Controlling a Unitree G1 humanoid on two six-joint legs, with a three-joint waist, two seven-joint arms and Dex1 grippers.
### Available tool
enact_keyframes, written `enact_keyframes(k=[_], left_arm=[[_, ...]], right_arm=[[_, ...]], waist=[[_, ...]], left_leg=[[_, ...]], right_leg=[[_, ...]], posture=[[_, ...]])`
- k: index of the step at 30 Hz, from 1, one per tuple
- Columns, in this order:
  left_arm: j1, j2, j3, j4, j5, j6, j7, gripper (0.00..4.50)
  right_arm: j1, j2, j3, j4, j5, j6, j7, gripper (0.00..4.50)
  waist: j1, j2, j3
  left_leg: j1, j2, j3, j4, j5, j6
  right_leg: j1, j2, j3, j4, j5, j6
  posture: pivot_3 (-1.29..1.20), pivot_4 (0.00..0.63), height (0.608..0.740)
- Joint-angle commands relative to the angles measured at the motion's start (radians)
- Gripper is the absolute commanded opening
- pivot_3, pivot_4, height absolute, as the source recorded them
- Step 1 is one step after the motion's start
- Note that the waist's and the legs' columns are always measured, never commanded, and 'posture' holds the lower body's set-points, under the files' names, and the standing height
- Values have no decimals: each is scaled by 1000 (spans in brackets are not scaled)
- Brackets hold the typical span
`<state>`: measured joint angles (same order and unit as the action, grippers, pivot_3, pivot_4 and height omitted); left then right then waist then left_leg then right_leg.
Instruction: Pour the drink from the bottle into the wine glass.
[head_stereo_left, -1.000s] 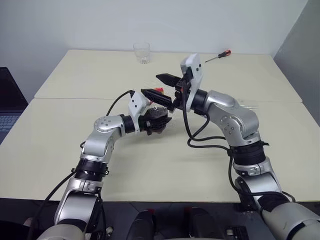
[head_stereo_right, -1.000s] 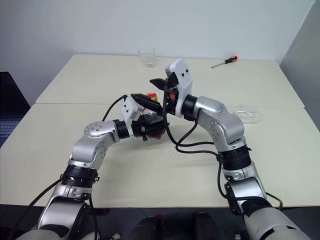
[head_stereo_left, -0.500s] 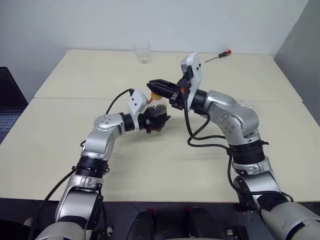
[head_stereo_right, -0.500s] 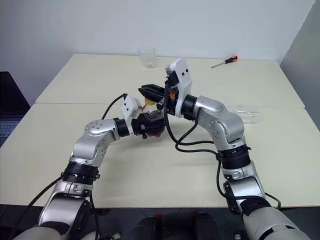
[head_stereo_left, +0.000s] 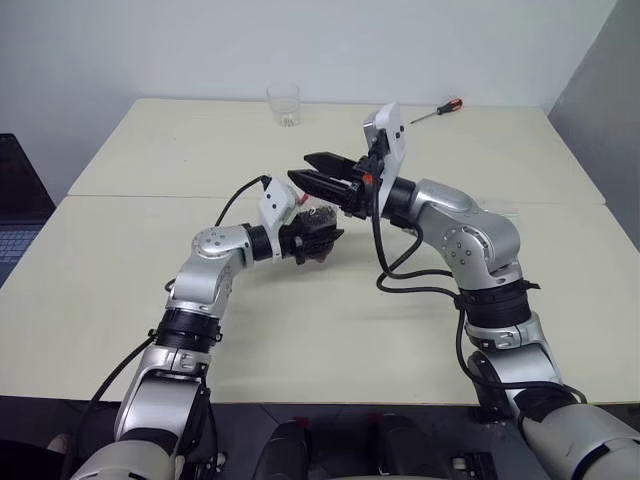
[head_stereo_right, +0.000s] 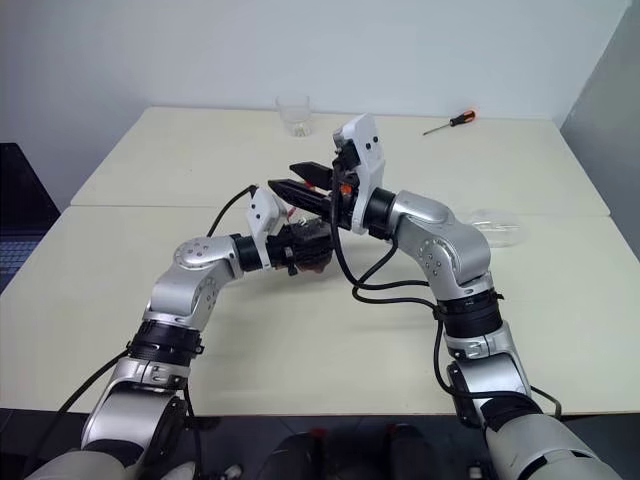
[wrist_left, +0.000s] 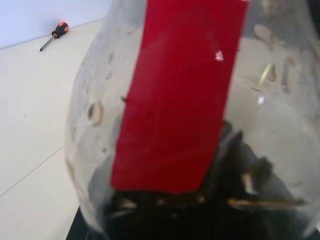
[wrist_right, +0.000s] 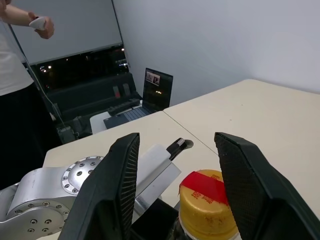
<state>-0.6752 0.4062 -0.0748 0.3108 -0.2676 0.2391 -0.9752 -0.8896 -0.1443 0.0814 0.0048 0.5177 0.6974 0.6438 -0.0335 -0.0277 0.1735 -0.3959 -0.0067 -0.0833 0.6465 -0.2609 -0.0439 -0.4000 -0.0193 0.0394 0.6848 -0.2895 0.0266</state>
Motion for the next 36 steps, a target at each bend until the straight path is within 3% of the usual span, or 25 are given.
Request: enact_keyframes(k=[1,31,34,36], left_arm=[[-43,-6,14,-27,-13,-33,-13,1954],[-75,-15,14,3,-6,-55,-19,1954],[-75,-15,14,3,-6,-55,-21,1954],[-75,-17,13,0,-7,-52,-22,1954]], right_arm=[[-28,3,-1,4,-18,-30,-5,2542],[-41,8,3,54,-56,-74,27,2542],[-44,13,-8,63,-58,-82,19,1964],[-47,14,-14,68,-60,-87,15,1328]], waist=[[0,0,0],[-1,0,0],[-1,0,0],[-1,0,0]], left_leg=[[-3,0,1,1,0,0],[-5,0,2,2,1,0],[-5,0,2,2,1,0],[-5,0,2,3,1,0]], right_leg=[[-4,0,1,2,0,0],[-7,0,1,7,0,0],[-7,0,1,7,0,0],[-7,0,1,7,0,0]], posture=[[0,150,740],[0,150,740],[0,150,740],[0,150,740]])
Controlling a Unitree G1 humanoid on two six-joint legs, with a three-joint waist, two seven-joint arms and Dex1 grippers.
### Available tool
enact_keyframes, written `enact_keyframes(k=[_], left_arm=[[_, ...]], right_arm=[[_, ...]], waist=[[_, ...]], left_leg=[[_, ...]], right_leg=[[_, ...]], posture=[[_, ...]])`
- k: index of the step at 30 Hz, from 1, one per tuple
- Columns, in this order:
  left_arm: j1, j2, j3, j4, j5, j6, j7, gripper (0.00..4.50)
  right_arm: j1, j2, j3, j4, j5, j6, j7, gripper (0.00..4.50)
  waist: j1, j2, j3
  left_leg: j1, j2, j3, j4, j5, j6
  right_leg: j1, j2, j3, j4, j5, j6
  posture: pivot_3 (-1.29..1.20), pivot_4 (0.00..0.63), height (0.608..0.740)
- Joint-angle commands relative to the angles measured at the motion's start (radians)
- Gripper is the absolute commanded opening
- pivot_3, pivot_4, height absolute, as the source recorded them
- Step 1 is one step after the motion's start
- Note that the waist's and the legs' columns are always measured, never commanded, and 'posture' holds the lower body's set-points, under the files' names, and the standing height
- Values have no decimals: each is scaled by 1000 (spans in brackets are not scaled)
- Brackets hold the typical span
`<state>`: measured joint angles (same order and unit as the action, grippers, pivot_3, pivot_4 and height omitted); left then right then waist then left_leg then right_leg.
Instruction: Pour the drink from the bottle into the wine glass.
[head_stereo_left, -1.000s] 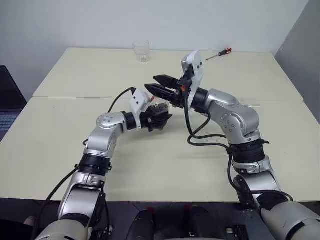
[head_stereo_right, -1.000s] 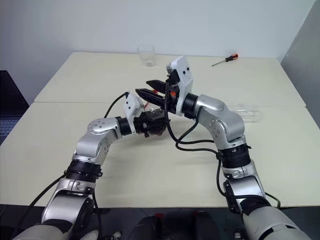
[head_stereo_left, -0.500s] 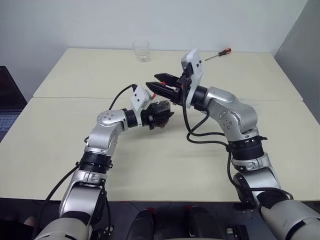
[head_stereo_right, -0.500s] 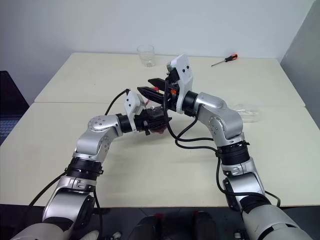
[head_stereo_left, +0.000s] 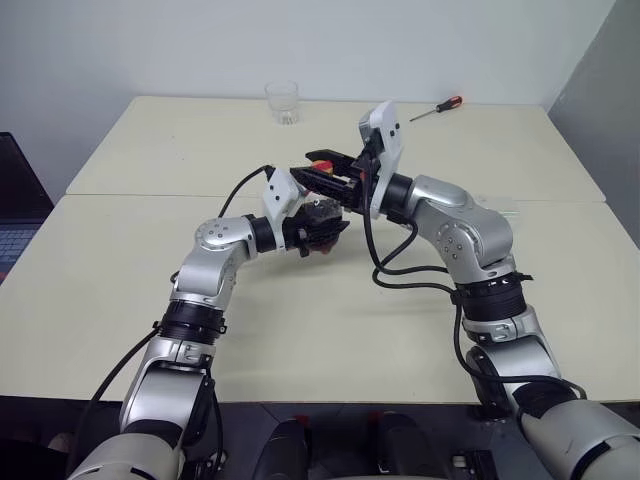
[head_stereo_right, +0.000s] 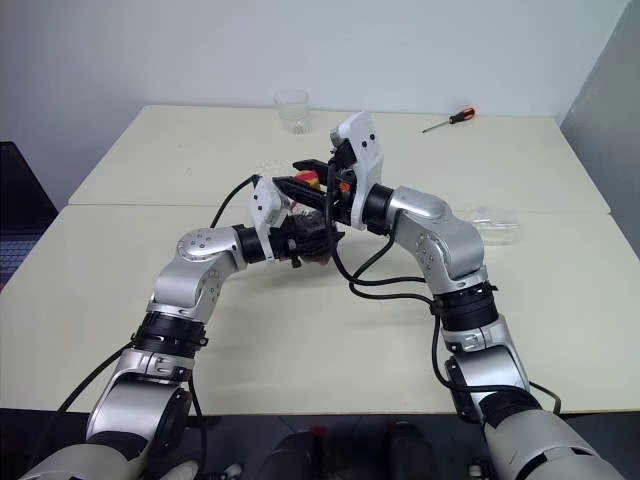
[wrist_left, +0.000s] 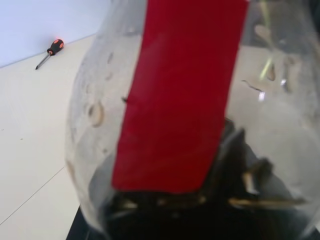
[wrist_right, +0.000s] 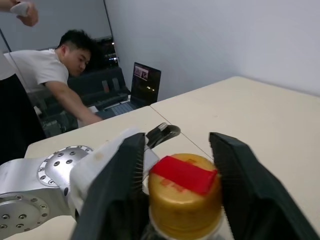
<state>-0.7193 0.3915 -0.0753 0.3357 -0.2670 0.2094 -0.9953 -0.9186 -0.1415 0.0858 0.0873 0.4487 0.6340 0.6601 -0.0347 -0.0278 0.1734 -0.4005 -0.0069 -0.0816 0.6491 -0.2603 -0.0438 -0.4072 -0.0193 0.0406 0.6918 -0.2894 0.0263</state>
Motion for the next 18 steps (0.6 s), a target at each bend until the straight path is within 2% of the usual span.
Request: enact_keyframes(k=[1,10,18], left_arm=[[-31,-2,13,-26,-8,-22,-3,1954],[-22,-10,19,-97,-50,52,-3,1954],[112,33,24,-469,-208,297,-15,1954]], right_arm=[[-18,11,-20,-14,9,-25,-2,1310],[-11,6,-10,-34,9,-54,18,1310],[15,-32,22,-55,56,-110,230,1310]], waist=[[0,0,0],[-1,0,0],[-16,0,0]], left_leg=[[0,0,0,0,0,0],[0,0,0,0,0,0],[0,0,0,0,0,0]], right_leg=[[0,0,0,0,0,0],[0,0,0,0,0,0],[0,0,0,0,0,0]], posture=[[0,150,740],[0,150,740],[0,150,740]])
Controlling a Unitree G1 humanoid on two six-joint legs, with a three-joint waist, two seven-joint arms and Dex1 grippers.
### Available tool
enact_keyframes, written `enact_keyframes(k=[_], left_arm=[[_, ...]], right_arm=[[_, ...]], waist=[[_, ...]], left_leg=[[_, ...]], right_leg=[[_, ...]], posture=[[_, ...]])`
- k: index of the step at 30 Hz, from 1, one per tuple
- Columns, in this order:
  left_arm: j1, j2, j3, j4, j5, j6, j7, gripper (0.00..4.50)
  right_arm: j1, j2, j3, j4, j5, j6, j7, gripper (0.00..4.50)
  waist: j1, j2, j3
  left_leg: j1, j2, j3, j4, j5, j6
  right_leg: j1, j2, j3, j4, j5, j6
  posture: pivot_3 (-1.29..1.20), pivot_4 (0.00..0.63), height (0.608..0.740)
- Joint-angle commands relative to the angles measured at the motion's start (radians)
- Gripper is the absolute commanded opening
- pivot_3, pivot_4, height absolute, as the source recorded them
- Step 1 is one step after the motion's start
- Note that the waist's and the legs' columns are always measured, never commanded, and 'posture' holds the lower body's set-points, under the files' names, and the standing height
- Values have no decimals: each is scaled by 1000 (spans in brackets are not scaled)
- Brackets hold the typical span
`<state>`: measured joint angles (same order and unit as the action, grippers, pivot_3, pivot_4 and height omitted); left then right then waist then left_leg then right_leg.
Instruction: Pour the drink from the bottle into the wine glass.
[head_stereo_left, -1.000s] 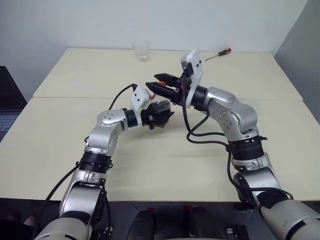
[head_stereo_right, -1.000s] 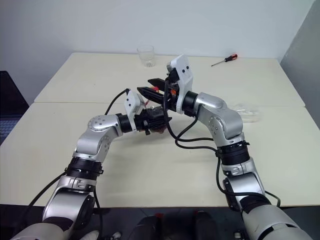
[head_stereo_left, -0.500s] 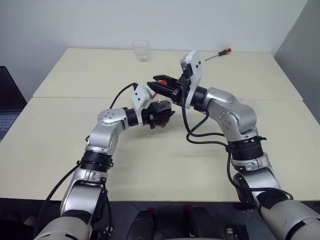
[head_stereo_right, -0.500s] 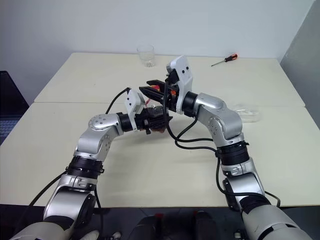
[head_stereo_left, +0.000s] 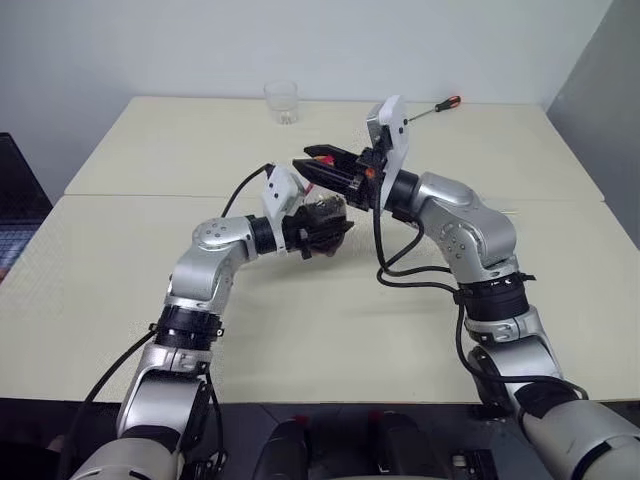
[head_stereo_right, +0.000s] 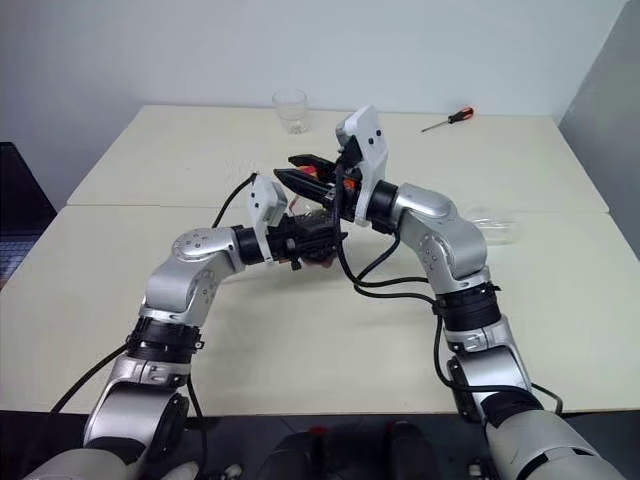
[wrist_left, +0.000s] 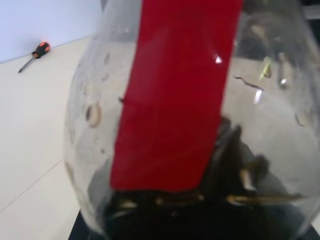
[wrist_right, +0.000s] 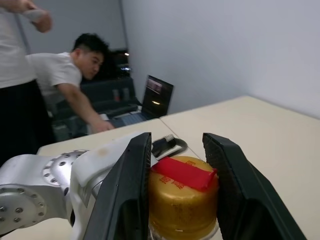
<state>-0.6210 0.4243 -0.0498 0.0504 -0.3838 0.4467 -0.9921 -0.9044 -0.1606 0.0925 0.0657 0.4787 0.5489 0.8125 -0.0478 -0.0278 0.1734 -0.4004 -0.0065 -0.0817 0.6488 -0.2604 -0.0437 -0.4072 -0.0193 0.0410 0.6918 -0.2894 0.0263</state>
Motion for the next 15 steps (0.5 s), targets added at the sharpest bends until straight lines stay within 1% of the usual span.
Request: enact_keyframes(k=[1,7,10,13,15], left_arm=[[33,2,-1,-232,-112,82,-10,1954],[118,-17,15,-430,-199,158,48,1954],[156,-2,18,-507,-243,201,56,1954],[182,15,23,-559,-283,236,57,1954],[189,22,26,-573,-297,246,60,1954]], right_arm=[[-1,-24,21,-28,31,-29,112,1310],[-17,-55,63,-11,65,-50,311,1310],[-19,-69,98,-19,69,-56,404,1310],[-22,-82,129,-16,63,-73,483,1310],[-26,-79,134,-3,56,-86,508,1310]], waist=[[-4,0,0],[-6,0,0],[-6,0,0],[-6,0,0],[-5,0,0]], left_leg=[[0,0,0,0,0,0],[0,0,-1,0,0,0],[0,0,-1,0,0,0],[1,0,-1,0,0,0],[1,0,-1,0,0,0]], right_leg=[[0,0,0,0,0,0],[1,0,-1,0,0,0],[1,0,0,0,0,0],[1,0,0,0,0,0],[1,0,-1,0,0,0]], posture=[[0,150,740],[0,150,740],[0,150,740],[0,150,740],[0,150,740]])
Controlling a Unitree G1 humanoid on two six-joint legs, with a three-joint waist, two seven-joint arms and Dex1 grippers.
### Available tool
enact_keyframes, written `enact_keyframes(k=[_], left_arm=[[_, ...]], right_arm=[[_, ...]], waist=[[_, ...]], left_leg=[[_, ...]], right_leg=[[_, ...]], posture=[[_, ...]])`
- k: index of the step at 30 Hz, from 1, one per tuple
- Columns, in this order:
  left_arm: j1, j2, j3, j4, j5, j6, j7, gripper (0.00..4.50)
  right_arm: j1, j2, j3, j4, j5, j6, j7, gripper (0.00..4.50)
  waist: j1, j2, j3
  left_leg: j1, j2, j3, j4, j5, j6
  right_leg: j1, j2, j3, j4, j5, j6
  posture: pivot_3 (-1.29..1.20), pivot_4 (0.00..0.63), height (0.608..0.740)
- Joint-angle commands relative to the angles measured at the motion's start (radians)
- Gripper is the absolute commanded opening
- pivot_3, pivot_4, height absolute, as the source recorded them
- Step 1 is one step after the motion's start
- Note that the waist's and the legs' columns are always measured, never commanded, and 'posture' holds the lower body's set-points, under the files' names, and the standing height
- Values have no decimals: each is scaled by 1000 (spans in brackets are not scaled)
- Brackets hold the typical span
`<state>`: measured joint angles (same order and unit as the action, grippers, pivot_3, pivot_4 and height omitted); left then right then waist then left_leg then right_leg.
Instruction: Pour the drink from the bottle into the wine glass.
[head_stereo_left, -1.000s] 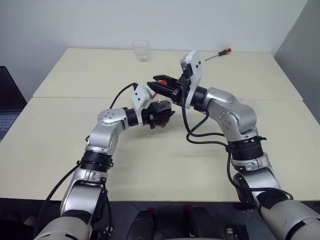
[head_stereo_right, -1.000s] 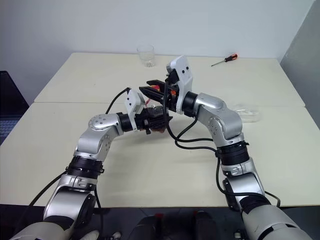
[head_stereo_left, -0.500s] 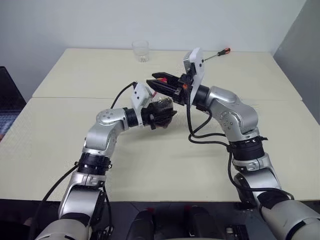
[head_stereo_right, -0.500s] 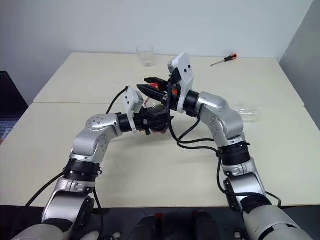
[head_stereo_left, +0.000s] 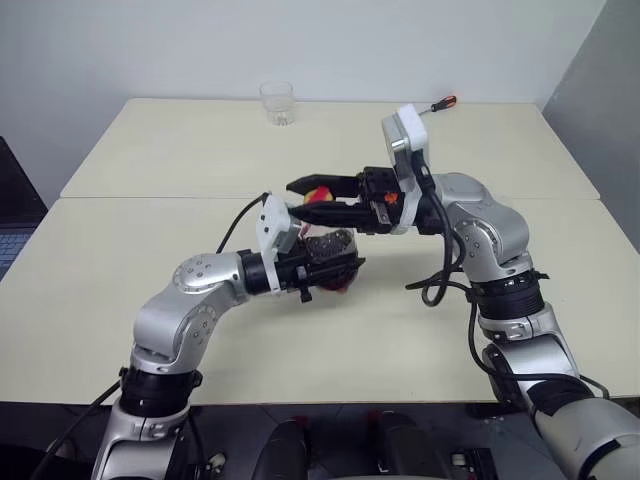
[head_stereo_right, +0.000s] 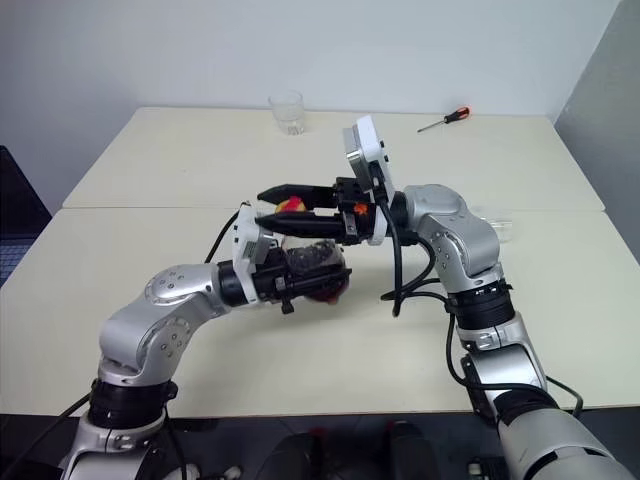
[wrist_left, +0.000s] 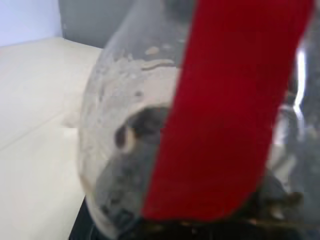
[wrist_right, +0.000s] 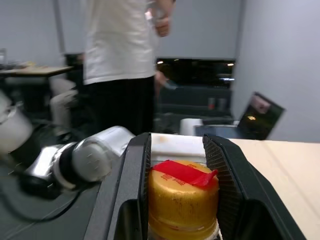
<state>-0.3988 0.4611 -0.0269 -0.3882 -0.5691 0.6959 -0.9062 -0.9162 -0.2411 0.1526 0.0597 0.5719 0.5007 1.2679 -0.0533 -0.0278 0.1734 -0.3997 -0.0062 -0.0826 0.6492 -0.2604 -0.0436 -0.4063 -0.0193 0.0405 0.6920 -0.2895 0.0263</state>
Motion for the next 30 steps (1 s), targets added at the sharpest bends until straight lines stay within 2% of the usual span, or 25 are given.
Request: enact_keyframes(k=[1,5,14,19,23,30], left_arm=[[-32,-13,5,-138,-116,-1,-23,1954],[-39,-15,10,-133,-115,-3,-8,1954],[-50,-22,2,-109,-111,-15,0,1954],[-60,-28,14,-67,-101,-15,18,1954],[-80,-32,38,33,-69,-28,38,1954],[-121,-23,12,268,61,-188,20,1954]], right_arm=[[-17,5,75,10,-41,-44,59,1310],[-29,15,71,38,-57,-64,56,1310],[-15,7,33,32,-82,-66,-20,4389],[11,-42,-7,-36,-66,-9,-73,4454],[47,-93,-61,-153,-27,99,-170,4454],[60,-100,-127,-276,1,238,-397,4454]], waist=[[1,0,0],[3,0,0],[6,0,0],[9,0,0],[20,0,0],[19,0,0]], left_leg=[[0,0,0,0,0,0],[0,0,0,0,0,0],[0,0,0,1,0,0],[0,0,0,1,0,0],[0,0,0,1,0,0],[0,0,1,1,0,0]], right_leg=[[0,0,0,0,0,0],[0,0,0,0,0,0],[0,0,0,0,0,0],[0,0,0,0,0,0],[1,0,0,0,0,0],[0,0,0,0,0,0]], posture=[[0,150,740],[0,150,740],[0,150,740],[0,150,740],[0,150,740],[0,150,740]])
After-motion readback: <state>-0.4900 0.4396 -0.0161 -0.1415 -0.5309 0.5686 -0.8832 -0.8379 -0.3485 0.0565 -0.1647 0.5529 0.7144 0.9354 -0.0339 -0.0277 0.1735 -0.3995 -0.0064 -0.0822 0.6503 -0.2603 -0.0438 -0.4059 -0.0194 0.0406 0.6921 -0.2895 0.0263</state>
